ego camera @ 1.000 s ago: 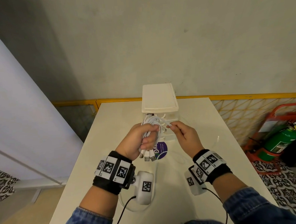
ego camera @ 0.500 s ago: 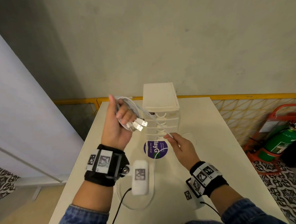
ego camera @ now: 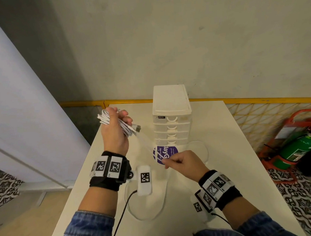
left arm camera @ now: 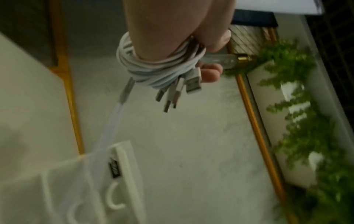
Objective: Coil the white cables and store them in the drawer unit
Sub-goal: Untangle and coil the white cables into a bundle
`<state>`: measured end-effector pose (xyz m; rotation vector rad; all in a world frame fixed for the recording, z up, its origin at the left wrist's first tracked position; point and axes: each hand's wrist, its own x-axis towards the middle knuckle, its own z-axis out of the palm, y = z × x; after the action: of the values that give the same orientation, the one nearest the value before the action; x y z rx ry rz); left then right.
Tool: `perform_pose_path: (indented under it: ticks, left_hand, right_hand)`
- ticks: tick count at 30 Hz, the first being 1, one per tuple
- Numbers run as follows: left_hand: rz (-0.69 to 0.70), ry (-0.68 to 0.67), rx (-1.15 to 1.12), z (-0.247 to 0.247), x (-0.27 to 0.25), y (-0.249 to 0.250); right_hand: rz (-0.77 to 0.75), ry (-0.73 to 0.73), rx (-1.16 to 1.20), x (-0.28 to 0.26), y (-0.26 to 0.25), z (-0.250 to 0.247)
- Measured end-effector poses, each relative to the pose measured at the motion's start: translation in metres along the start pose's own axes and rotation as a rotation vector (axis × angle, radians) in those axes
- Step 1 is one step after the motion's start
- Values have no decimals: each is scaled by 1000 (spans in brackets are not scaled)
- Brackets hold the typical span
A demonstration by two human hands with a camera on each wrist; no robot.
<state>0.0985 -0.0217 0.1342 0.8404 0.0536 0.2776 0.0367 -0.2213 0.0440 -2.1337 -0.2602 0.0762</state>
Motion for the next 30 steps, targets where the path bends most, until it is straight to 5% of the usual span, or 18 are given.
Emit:
perform_pose_path:
  ticks: [4,8,13,18,23,30]
  left_hand:
    - [91,-12,367,-6,-8,-16]
    - [94,-185,572,-9,-14,-32]
    - [-218,-559,795,-13,-26,-41]
    - [-579,-891,440,-16,-30,-56]
    - [-565,-888,409,-4,-39,-53]
    - [-691,-871,91,3,-37,-45]
  right_hand:
    - [-107,-104,-29,-1,-40,-13]
    - [-235,-139,-23,1,-64,-15]
    - [-322,72,60,11,-70,-23]
    - [-242,275,63,29,-48,-38]
    - [-279,283,87,33,-23,-38]
    - [-208,228,218,32,-7,-37]
